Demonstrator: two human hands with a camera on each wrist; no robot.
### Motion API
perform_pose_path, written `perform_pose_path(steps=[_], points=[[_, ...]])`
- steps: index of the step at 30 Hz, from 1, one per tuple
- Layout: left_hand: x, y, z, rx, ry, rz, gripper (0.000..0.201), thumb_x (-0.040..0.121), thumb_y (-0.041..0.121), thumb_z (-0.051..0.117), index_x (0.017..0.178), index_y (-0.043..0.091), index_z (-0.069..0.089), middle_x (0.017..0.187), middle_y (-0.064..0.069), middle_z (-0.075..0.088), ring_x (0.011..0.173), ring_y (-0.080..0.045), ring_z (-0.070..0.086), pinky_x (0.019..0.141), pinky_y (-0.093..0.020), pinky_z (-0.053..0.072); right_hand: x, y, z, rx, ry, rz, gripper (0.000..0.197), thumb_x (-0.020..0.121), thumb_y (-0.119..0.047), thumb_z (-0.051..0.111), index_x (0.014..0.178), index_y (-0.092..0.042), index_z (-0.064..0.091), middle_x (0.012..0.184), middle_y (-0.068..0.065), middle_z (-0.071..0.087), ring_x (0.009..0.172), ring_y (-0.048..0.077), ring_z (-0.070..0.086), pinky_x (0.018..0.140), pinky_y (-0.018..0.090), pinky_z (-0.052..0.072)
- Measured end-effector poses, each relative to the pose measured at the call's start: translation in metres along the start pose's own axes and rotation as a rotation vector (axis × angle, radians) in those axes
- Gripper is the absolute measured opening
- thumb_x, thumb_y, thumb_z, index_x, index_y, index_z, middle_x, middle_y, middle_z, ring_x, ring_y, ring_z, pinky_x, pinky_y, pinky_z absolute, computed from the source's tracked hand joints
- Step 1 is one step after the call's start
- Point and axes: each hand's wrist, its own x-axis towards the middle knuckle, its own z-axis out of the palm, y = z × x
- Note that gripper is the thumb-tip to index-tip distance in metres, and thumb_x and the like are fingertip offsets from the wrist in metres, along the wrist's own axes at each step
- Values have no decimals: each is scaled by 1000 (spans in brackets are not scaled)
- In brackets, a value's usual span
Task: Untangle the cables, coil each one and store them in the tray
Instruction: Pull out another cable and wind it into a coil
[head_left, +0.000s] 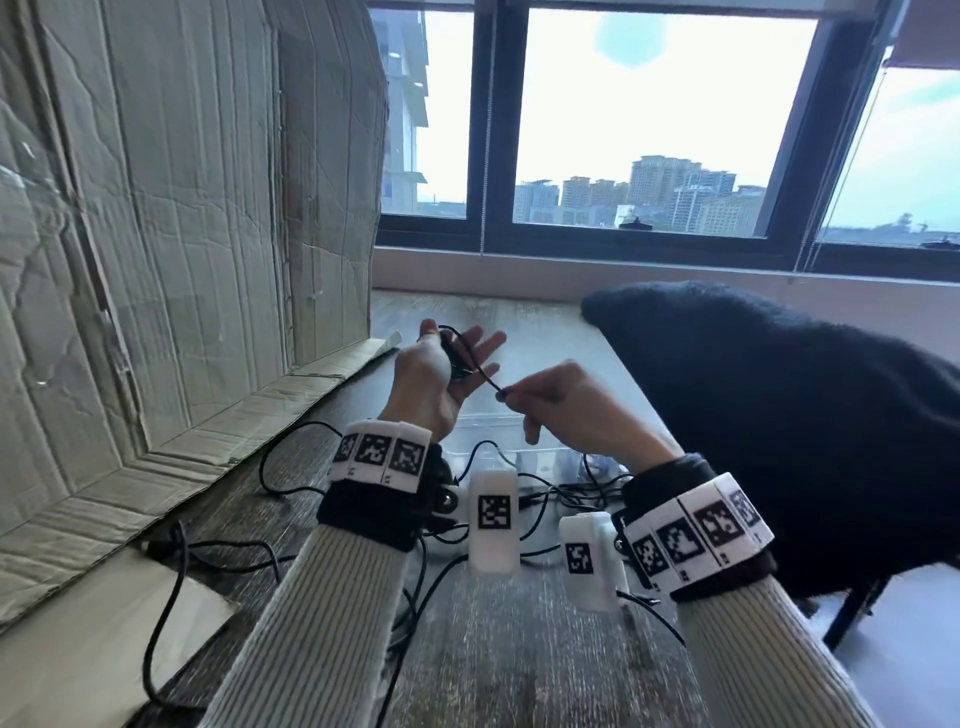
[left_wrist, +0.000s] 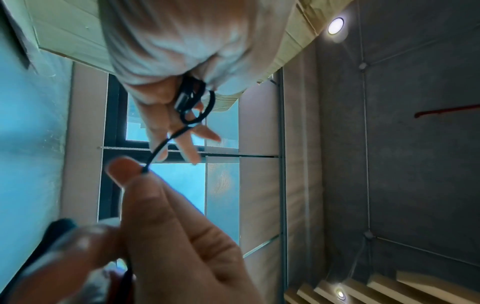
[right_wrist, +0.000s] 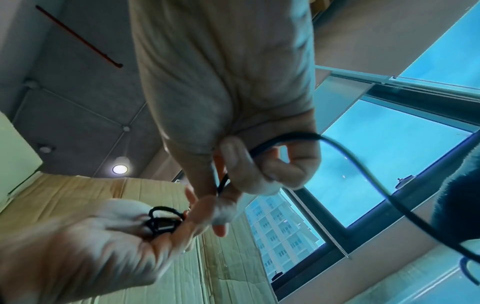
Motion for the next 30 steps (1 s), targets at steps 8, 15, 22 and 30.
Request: perform_pose_path(steps=[8, 15, 22, 30], points=[[18, -8, -20, 928, 62, 553, 38, 100, 43, 30, 94, 15, 55, 63, 1, 55, 43, -3, 49, 44, -16, 37, -13, -14, -14, -126, -178, -110, 19, 92, -22, 59, 82, -14, 73, 64, -2, 60, 58, 15, 46, 55, 25, 39], [1, -21, -8, 1247, -278, 377, 79, 99, 54, 16, 66, 11, 73, 51, 1, 65, 40, 2, 49, 56, -21, 38, -5, -2, -28, -11, 297, -206, 17, 71, -34, 82, 67, -19, 74, 55, -3, 61, 48, 10, 47, 50, 28, 42], [-10, -9, -5, 929, -628, -2, 36, 97, 37, 45, 84, 10, 66, 53, 10, 49, 44, -3, 37, 42, -14, 28, 2, 14, -30, 252, 367, -127, 20, 70, -37, 82, 66, -20, 71, 56, -7, 65, 52, 7, 53, 56, 26, 45], [-9, 12, -6, 173, -308, 35, 29, 103, 25, 36, 87, 9, 55, 78, -6, 73, 84, -19, 70, 79, -43, 59, 1, 20, -32, 424, 277, -57, 26, 94, -25, 60, 73, -12, 69, 50, -9, 50, 43, 11, 41, 58, 35, 42]])
